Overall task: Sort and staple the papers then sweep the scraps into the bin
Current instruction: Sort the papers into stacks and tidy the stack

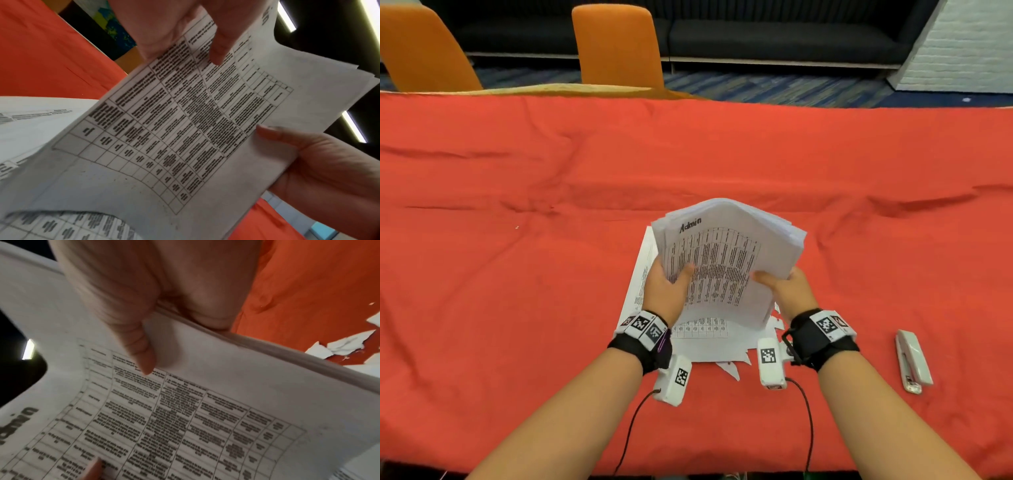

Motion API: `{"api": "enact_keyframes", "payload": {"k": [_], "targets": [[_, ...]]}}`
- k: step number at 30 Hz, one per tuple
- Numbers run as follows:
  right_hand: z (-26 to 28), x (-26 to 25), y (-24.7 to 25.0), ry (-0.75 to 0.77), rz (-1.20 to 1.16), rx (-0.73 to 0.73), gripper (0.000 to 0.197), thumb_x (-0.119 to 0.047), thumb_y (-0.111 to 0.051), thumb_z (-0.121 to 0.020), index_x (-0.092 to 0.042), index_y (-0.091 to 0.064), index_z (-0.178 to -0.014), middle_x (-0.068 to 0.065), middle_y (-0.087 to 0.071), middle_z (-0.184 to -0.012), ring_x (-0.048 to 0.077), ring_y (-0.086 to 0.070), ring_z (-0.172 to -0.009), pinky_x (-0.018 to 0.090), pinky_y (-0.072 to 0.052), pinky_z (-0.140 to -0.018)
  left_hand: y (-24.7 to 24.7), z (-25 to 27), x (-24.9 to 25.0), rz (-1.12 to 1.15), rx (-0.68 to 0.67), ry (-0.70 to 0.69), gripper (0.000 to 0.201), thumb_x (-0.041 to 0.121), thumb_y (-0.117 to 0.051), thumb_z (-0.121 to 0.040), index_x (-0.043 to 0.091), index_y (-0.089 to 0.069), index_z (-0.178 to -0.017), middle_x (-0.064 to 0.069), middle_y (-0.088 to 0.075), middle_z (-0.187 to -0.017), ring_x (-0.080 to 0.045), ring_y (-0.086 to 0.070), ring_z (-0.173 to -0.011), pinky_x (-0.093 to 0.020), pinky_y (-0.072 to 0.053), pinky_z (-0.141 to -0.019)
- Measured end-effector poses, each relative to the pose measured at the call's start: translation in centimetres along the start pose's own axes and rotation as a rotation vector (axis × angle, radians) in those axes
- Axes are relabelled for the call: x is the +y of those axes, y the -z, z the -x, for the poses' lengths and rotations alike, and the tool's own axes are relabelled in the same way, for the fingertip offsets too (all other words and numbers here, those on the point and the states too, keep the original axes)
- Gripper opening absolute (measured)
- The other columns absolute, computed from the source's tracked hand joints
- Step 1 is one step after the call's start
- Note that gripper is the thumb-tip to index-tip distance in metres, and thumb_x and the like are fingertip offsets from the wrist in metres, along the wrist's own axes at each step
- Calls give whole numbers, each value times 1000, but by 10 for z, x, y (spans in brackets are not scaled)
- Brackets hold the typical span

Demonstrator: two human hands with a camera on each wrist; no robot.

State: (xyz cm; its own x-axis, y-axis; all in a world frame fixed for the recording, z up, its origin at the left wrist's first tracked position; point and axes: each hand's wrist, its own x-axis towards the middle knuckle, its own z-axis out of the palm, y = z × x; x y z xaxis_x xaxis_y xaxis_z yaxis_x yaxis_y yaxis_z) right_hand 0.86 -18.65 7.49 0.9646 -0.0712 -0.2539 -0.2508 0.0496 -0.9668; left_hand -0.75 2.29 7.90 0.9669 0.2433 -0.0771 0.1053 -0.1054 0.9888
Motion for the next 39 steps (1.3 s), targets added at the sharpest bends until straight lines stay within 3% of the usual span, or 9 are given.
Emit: {"api": "enact_keyframes", "payload": {"k": [3,6,10,15,19,21,28,34,39], "targets": [[3,-8,-8,36,-10,-8,29,-3,-73,-76,-18,-70,-100,9,-74,-106,28,-68,-102,50,-52,-93,0,-2,4,50,28,-11,31,19,-61,-91,14,-56,-121,4,-67,-114,-11,-63,-107,-31,-51,-91],[7,-20,-4,85,-16,-26,34,5,-73,-75,-17,-68,-101,3,-73,-101,20,-69,-94,40,-53,-85,8,-5,9,164,57,-19,30,9,-68,-85,20,-57,-111,5,-68,-105,-10,-65,-98,-21,-53,-78],[10,-34,-4,164,16,-35,37,2,-77,-69,-14,-68,-101,3,-72,-97,14,-68,-87,34,-52,-80,12,-5,20,244,54,-65,39,5,-76,-77,27,-56,-103,5,-68,-101,-3,-66,-95,-21,-53,-81],[11,-44,-10,193,-32,-22,41,0,-76,-74,-7,-68,-113,9,-73,-108,19,-69,-99,37,-53,-87,5,-4,34,187,62,-114,27,18,-72,-83,33,-56,-98,10,-67,-100,-6,-65,-96,-30,-51,-89],[12,-52,-19,259,-3,8,31,-3,-72,-80,-25,-70,-102,2,-73,-102,15,-68,-96,37,-53,-91,-2,-3,41,161,50,-113,18,20,-64,-89,33,-59,-100,9,-69,-104,-7,-65,-101,-35,-52,-93],[12,-56,-22,292,-14,25,29,-6,-73,-79,-24,-71,-102,3,-73,-104,18,-68,-98,37,-53,-91,-2,-2,46,200,65,-126,19,17,-64,-89,32,-59,-100,6,-69,-105,-9,-66,-102,-33,-52,-92],[19,-52,-16,242,49,-49,32,3,-73,-76,-20,-70,-98,-2,-72,-95,7,-67,-86,28,-52,-80,12,-1,46,210,152,-196,32,13,-72,-81,16,-50,-105,6,-58,-87,0,-57,-72,-16,-47,-69],[19,-49,-22,201,62,-44,29,2,-72,-79,-27,-71,-83,-2,-72,-88,16,-66,-87,40,-52,-88,7,4,53,284,134,-171,33,48,-58,-81,22,-52,-100,2,-60,-93,-14,-58,-85,-33,-50,-77],[18,-51,-19,197,67,-7,20,3,-70,-79,-10,-73,-94,8,-73,-94,12,-66,-84,33,-53,-82,13,-4,58,276,204,-105,14,17,-43,-84,15,-56,-87,1,-55,-81,-15,-50,-72,-28,-39,-67]]}}
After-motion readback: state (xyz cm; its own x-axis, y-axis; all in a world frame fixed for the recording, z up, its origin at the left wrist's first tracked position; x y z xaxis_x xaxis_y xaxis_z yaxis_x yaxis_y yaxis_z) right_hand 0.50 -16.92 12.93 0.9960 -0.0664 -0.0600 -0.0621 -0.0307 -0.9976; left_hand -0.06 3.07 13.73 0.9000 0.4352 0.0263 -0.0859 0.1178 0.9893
